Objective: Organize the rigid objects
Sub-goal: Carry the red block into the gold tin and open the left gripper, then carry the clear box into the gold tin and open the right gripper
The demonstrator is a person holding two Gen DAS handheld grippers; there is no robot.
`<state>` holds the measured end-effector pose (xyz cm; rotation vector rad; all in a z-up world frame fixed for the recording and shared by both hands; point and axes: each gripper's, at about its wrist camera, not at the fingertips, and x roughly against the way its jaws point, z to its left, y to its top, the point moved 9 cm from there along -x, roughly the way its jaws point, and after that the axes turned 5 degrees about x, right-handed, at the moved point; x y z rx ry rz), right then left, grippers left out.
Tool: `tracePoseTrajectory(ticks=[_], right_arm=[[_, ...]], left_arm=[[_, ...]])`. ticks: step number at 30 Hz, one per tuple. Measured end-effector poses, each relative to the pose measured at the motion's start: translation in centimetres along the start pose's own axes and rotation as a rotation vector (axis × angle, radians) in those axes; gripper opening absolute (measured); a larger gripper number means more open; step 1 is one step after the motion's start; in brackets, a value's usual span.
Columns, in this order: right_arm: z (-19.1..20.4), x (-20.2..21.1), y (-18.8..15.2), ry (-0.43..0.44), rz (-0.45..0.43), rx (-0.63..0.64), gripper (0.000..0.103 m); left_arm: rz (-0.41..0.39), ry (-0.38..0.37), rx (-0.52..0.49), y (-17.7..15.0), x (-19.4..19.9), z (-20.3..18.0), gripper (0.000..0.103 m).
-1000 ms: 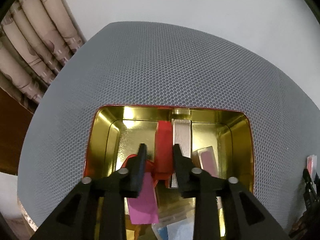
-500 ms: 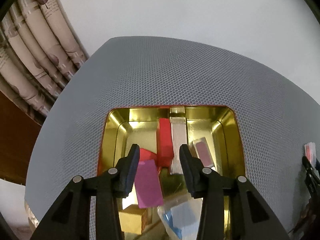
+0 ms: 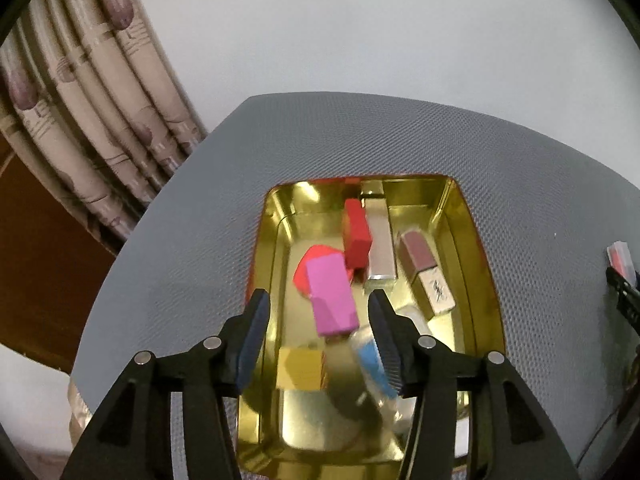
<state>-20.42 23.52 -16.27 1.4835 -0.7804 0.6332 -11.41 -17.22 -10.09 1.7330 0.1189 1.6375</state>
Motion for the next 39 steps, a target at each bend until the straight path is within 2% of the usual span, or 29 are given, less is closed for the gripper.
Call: tracePoseTrajectory(ticks=[10,16,21,31,36,39], right_arm=[[1.1,0.3,0.9,-0.063,0.013,0.022,0.054],[3.6,1.0,1.6,-0.065,0.025,0.041,0.054],[8.1,2.8,3.5,0.011,-0.005,0.07,0.054],[21.0,8.0,9.3,0.232,-0.082,0.147,0.054],[27.6,9.9,10.5,0.307,-0.093,0.212,0.054],[30.0,10.9,10.2,0.333,-0.089,0.247,0.054]], left_arm=[[-0.038,0.047,0.046,-2.1,1.1,2.4,0.057],[-0.039,0.087,0.075,-3.0,0.9,5.1,0.061],[-0.033,0.082,0.106,-3.1,1.0,6.3,0.063],[-0.015,0.076,0.16,-2.9,0.8,7.9,0.066],[-0.005,0.074,0.187,-3.0,0.6,8.7,0.068],[0.002,0.067,0.194,-3.0,0.6,8.8,0.068]])
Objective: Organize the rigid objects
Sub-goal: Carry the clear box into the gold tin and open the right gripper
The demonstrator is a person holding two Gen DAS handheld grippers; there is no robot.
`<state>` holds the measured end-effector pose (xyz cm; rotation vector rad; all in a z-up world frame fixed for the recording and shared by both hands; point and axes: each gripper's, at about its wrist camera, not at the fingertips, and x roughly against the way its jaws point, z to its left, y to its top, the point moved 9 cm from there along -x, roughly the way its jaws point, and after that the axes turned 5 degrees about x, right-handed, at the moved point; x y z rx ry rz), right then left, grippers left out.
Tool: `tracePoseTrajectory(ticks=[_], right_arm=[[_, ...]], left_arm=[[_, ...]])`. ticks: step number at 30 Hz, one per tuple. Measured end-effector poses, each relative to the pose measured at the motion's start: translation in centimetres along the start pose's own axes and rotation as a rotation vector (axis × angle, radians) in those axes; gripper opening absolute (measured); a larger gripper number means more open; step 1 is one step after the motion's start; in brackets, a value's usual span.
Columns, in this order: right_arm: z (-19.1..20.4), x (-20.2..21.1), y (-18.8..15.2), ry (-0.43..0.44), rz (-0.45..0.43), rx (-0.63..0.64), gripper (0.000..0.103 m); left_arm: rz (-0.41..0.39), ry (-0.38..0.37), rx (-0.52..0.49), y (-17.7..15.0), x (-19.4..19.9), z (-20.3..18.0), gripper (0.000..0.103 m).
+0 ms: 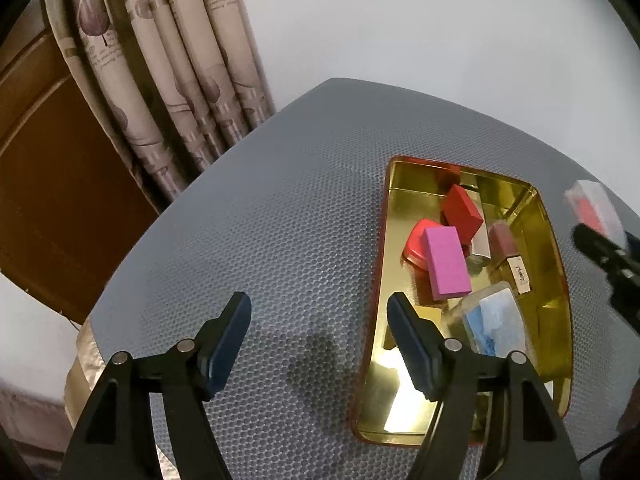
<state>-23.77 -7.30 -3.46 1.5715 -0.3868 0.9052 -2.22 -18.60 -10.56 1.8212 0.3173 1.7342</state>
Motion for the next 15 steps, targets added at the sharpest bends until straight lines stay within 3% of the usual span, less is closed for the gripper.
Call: tracePoseTrajectory(ticks=[9,15], right_arm=[[4.5,-3.6,-0.5,0.027,0.074,0.078,0.054],[3.6,-4.7,-1.9,0.02,0.122,0.086,0.054]], left_arm=[[0.01,0.004,0.019,0.1,-0.3,0.9,0.069],[0.029,0.008,0.033,-0.1,-0.7,1.3,0.07]])
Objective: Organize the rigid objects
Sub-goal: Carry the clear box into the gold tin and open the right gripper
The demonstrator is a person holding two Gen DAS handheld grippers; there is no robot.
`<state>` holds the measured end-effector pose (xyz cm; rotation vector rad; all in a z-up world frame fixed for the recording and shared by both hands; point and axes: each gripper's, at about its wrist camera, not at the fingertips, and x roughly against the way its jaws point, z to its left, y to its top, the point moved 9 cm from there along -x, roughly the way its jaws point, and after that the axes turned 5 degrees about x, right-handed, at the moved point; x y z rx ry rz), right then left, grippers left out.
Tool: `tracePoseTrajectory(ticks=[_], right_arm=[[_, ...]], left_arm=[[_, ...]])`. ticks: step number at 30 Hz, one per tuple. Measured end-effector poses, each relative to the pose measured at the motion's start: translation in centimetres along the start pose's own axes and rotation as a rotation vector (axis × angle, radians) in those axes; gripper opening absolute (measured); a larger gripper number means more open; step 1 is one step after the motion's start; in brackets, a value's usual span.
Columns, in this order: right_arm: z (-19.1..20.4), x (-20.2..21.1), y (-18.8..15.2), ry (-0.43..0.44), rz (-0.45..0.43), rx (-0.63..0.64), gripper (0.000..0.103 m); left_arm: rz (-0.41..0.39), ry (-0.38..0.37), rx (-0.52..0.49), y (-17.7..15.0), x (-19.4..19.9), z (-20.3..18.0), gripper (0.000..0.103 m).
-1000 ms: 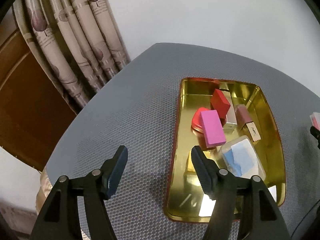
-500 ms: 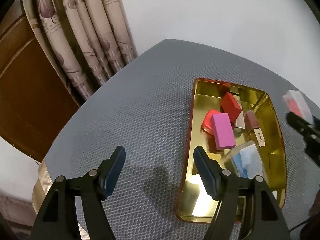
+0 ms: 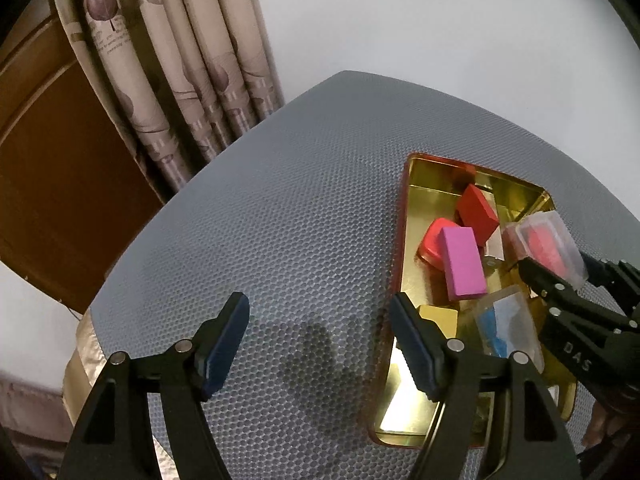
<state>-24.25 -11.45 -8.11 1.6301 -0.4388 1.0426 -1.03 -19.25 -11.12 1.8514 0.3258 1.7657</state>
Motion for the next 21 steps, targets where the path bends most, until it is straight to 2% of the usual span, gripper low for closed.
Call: tracePoseTrajectory(ticks=[15,17,21], right_arm=[[-0.8,-1.8,-1.0,-0.019,0.043,-0.004,0.055],[-0.5,-2.0,-0.9,-0.016,0.045,-0.006,0.057],[-0.6,-0.5,-0.8,-0.023,0.02,-0.009,0.066]], left_arm=[[0.02,-0.011,-0.002,-0.3,-0.3,-0.2,0.073],[0.023,-0.014,-0.004,-0.4,-0.3,-0.3,0.073],[0.025,-0.02,-0.009,-0.5,-0.2,-0.6,0.074]])
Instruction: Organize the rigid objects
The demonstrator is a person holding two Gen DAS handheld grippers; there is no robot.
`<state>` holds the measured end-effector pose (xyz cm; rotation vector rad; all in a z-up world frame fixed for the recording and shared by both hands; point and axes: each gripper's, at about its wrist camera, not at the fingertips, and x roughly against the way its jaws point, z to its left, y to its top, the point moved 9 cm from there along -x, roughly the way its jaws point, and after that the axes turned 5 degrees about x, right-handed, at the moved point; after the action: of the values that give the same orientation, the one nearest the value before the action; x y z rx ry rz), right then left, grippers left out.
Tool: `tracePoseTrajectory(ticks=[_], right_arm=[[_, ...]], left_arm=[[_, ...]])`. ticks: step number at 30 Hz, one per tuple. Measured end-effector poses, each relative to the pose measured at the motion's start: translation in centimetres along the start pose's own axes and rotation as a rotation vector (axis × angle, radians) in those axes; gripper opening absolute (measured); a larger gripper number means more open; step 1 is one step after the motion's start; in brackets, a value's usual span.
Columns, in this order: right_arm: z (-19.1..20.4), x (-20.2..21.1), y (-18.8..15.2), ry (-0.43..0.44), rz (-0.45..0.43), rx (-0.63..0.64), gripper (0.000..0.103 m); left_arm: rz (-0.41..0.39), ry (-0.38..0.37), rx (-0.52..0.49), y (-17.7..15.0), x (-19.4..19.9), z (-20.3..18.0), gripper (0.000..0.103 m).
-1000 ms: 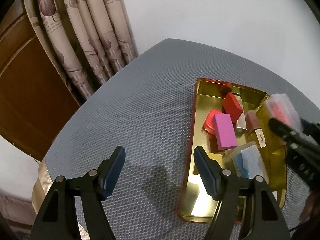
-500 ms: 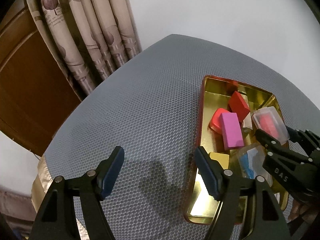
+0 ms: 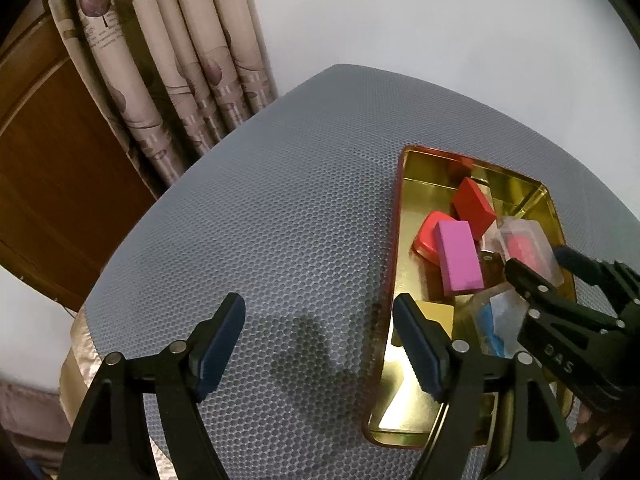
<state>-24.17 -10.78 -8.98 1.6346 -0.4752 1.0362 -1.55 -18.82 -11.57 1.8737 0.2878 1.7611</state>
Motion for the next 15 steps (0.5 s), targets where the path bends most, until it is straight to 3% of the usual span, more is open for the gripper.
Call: tracePoseTrajectory(ticks=[15], right_arm=[[0.3,4.8,-3.9,0.029,0.005,-0.046,0.069]], left_arm=[[-0.009,-0.034,-0.029,-0.3,0.5,-1.1,0.074]])
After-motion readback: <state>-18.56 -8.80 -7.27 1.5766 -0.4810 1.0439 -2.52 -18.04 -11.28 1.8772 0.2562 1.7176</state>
